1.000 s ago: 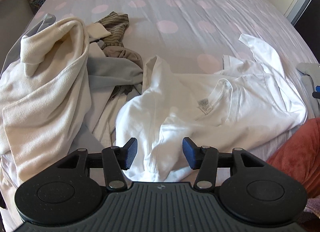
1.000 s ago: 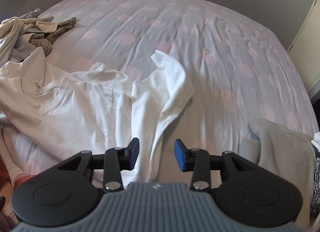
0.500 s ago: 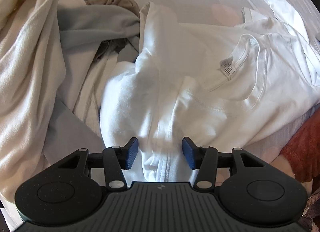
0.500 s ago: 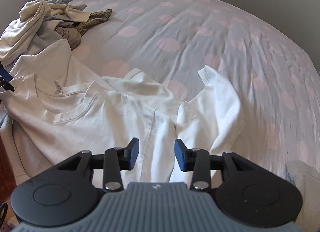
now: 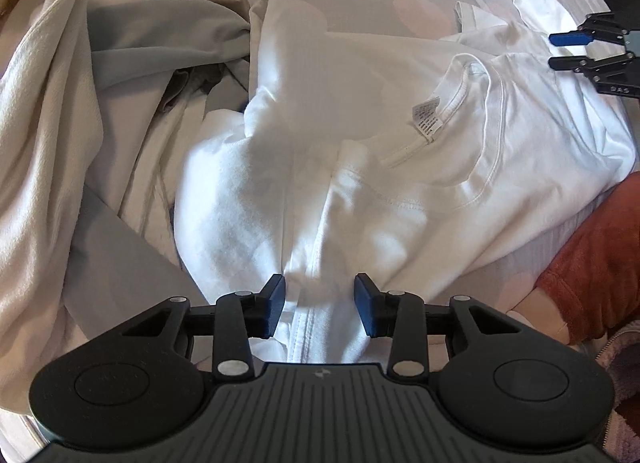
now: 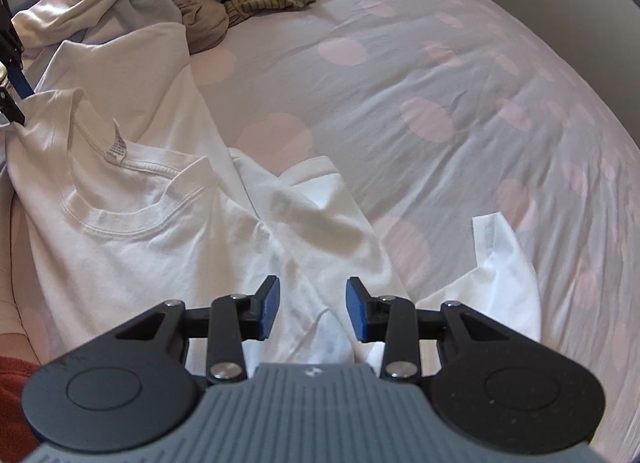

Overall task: Fold clothes
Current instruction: 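Grasp the white shirt hem with the left gripper while the right gripper grasps the hem, then lift the white shirt by the hem with both grippers and shake it out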

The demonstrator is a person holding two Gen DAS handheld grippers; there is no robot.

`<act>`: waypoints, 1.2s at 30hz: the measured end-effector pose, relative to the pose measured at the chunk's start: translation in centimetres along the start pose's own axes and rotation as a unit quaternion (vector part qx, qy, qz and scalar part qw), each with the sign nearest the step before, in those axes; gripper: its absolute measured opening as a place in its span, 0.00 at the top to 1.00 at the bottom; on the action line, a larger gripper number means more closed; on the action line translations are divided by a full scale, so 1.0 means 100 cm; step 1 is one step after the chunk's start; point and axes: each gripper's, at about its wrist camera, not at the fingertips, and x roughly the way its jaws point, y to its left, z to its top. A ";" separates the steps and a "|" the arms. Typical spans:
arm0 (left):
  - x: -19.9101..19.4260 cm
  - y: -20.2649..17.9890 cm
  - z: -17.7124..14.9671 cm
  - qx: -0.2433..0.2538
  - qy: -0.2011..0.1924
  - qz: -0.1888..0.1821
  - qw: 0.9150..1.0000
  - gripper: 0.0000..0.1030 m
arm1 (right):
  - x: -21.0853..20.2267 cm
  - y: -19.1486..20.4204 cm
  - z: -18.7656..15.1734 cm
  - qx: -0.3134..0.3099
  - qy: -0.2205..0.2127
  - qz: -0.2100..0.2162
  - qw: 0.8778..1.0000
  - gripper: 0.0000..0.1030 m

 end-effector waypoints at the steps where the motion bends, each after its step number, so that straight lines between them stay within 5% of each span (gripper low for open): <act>1: -0.002 0.003 -0.001 -0.004 0.000 -0.007 1.000 0.66 | 0.007 -0.002 0.001 -0.006 0.007 0.004 1.000 0.63; 8: -0.002 0.019 -0.007 -0.030 0.003 -0.035 0.999 0.70 | 0.040 -0.018 -0.010 0.010 0.060 0.041 0.997 0.63; 13: 0.000 0.006 -0.010 -0.010 0.011 -0.038 0.999 0.86 | 0.026 -0.018 -0.021 0.047 0.040 0.046 0.997 0.89; 15: -0.004 0.004 -0.013 -0.009 0.004 -0.025 1.000 0.93 | 0.014 -0.013 -0.024 0.042 0.029 0.035 0.998 0.92; 20: -0.023 0.000 -0.021 -0.009 -0.032 0.006 0.999 0.97 | -0.035 0.005 -0.030 0.015 -0.012 -0.027 0.999 0.93; 25: -0.068 -0.011 -0.022 0.002 -0.110 0.055 0.992 0.98 | -0.099 0.023 -0.025 -0.019 -0.077 -0.146 0.986 0.93; 30: -0.149 -0.024 -0.007 -0.008 -0.236 0.089 0.967 0.98 | -0.178 0.023 -0.010 -0.006 -0.162 -0.250 0.954 0.93; 36: -0.263 -0.063 0.006 0.006 -0.388 0.131 0.912 0.98 | -0.282 0.018 0.012 0.016 -0.255 -0.350 0.901 0.93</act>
